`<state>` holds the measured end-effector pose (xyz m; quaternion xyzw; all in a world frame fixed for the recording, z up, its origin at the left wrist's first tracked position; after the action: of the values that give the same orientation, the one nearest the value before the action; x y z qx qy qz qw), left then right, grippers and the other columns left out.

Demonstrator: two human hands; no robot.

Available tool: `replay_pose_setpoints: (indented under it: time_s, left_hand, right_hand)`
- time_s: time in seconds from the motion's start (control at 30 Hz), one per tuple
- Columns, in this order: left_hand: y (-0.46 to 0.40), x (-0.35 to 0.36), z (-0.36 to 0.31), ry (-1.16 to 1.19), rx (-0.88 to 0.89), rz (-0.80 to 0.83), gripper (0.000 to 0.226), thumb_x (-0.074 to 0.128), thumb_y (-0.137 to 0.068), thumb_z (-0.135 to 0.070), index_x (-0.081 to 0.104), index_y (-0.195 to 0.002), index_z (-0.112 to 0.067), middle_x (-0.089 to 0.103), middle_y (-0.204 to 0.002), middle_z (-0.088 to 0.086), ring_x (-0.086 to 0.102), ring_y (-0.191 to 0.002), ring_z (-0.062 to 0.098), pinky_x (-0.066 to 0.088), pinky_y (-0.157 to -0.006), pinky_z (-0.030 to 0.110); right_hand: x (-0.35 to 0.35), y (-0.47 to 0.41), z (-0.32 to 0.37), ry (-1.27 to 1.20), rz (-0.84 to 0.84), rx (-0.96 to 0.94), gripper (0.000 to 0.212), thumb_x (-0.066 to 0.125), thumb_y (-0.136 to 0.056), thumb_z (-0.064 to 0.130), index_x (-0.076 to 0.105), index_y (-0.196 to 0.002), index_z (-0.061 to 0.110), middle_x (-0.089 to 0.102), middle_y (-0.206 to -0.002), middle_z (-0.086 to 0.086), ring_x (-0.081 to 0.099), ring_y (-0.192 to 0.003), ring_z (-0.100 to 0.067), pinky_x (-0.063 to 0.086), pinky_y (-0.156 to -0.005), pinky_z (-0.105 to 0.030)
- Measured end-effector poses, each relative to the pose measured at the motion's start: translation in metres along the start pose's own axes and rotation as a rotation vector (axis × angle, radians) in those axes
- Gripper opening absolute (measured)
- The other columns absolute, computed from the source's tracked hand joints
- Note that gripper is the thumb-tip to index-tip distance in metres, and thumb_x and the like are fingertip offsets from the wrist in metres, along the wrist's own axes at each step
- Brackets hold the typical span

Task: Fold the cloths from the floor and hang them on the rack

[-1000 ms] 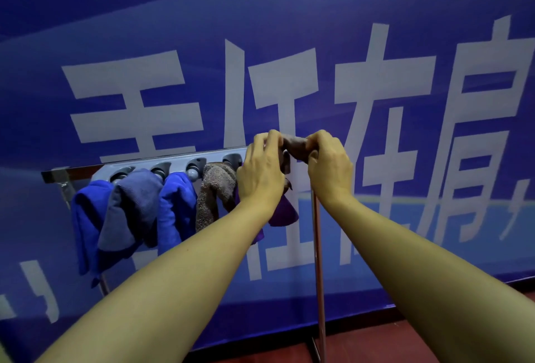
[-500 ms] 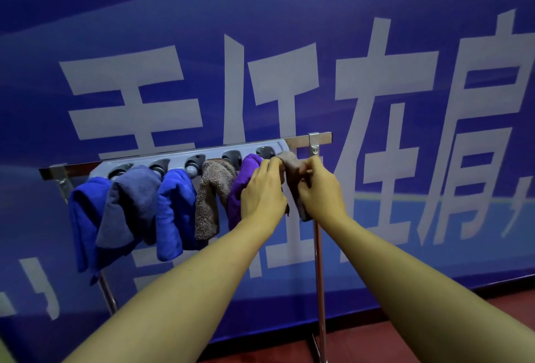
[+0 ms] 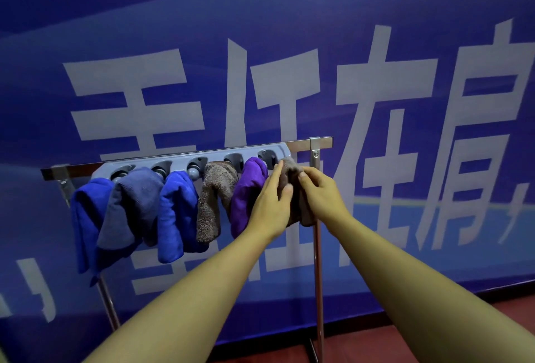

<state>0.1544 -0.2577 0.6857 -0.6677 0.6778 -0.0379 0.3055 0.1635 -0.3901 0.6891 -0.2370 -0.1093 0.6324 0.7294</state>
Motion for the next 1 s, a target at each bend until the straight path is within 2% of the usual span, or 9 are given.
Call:
replay_pose_setpoints:
  time_s: [0.07, 0.17, 0.3, 0.43, 0.53, 0.63, 0.73, 0.87, 1.0]
  left_hand:
    - [-0.001, -0.001, 0.003, 0.071, -0.021, -0.019, 0.047, 0.039, -0.107, -0.036, 0.034, -0.154, -0.041, 0.040, -0.159, -0.007, 0.038, -0.144, 0.009, 0.033, -0.117, 0.029]
    - [-0.005, -0.006, 0.004, 0.057, -0.029, -0.091, 0.043, 0.041, -0.107, -0.031, 0.044, -0.150, -0.035, 0.054, -0.147, -0.005, 0.051, -0.132, 0.011, 0.042, -0.107, 0.026]
    - [-0.009, -0.004, 0.011, -0.008, -0.094, -0.081, 0.041, 0.037, -0.108, -0.030, 0.050, -0.146, -0.032, 0.066, -0.132, -0.001, 0.061, -0.119, 0.015, 0.049, -0.103, 0.036]
    - [-0.008, -0.004, 0.013, 0.009, -0.142, -0.017, 0.043, 0.035, -0.107, -0.033, 0.046, -0.148, -0.033, 0.062, -0.139, 0.002, 0.057, -0.127, 0.019, 0.046, -0.110, 0.045]
    - [-0.005, -0.007, 0.004, 0.043, -0.159, -0.017, 0.044, 0.037, -0.107, -0.032, 0.044, -0.151, -0.027, 0.053, -0.149, 0.003, 0.050, -0.136, 0.021, 0.038, -0.116, 0.040]
    - [0.005, -0.015, -0.003, 0.082, -0.206, -0.012, 0.041, 0.042, -0.107, -0.028, 0.049, -0.147, -0.023, 0.059, -0.142, 0.003, 0.055, -0.129, 0.021, 0.042, -0.112, 0.039]
    - [0.020, -0.026, -0.012, 0.100, -0.248, -0.013, 0.037, 0.047, -0.104, -0.025, 0.057, -0.140, -0.023, 0.065, -0.133, 0.004, 0.062, -0.119, 0.021, 0.049, -0.106, 0.042]
    - [0.044, -0.058, -0.036, 0.111, -0.252, -0.073, 0.025, 0.047, -0.103, -0.025, 0.064, -0.121, -0.028, 0.069, -0.115, 0.008, 0.065, -0.102, 0.021, 0.055, -0.086, 0.036]
    - [0.057, -0.099, -0.054, 0.104, -0.229, -0.154, 0.035, 0.046, -0.090, -0.048, 0.066, -0.117, -0.036, 0.072, -0.113, 0.002, 0.066, -0.106, 0.023, 0.055, -0.097, 0.048]
  right_hand:
    - [0.000, 0.004, -0.001, -0.042, 0.015, 0.021, 0.031, 0.045, -0.104, 0.035, 0.064, -0.126, 0.025, 0.068, -0.114, 0.005, 0.063, -0.107, -0.009, 0.056, -0.088, -0.027]
    - [0.001, 0.005, 0.000, -0.035, 0.001, 0.012, 0.032, 0.046, -0.103, 0.041, 0.066, -0.123, 0.025, 0.070, -0.110, 0.007, 0.064, -0.104, -0.007, 0.054, -0.083, -0.022]
    - [0.003, 0.000, -0.003, 0.032, -0.024, 0.027, 0.029, 0.046, -0.103, 0.039, 0.067, -0.115, 0.022, 0.071, -0.103, 0.003, 0.066, -0.101, -0.012, 0.057, -0.087, -0.032]
    - [0.003, 0.001, 0.000, 0.075, -0.014, 0.029, 0.030, 0.044, -0.104, 0.038, 0.062, -0.120, 0.021, 0.068, -0.107, 0.004, 0.064, -0.103, -0.010, 0.055, -0.085, -0.025]
    - [0.001, 0.002, 0.004, 0.108, -0.053, 0.023, 0.033, 0.046, -0.103, 0.039, 0.060, -0.127, 0.022, 0.066, -0.116, 0.004, 0.062, -0.105, -0.008, 0.053, -0.085, -0.023]
    - [0.000, 0.007, 0.012, 0.131, -0.111, 0.022, 0.037, 0.048, -0.102, 0.042, 0.057, -0.132, 0.024, 0.061, -0.124, 0.004, 0.059, -0.104, -0.007, 0.048, -0.078, -0.015]
    - [0.000, 0.018, 0.025, 0.245, -0.132, 0.015, 0.038, 0.046, -0.101, 0.043, 0.053, -0.135, 0.027, 0.055, -0.132, 0.004, 0.053, -0.108, -0.007, 0.045, -0.084, -0.020]
    - [0.003, 0.041, 0.064, 0.294, -0.120, -0.007, 0.038, 0.045, -0.102, 0.041, 0.053, -0.135, 0.026, 0.057, -0.131, 0.003, 0.053, -0.106, -0.007, 0.045, -0.083, -0.021]
    - [0.010, 0.066, 0.114, 0.243, -0.077, 0.001, 0.037, 0.045, -0.102, 0.039, 0.056, -0.135, 0.025, 0.063, -0.127, 0.003, 0.058, -0.108, -0.010, 0.046, -0.078, -0.018]
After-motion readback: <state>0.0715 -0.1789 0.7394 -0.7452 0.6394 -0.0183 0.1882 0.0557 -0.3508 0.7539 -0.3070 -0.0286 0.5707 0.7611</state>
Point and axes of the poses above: each hand's wrist, its own y-axis away from the middle knuckle, its own x-axis out of the palm, z = x × y, the point moved 5 cm from there along -y, towards the middle knuckle
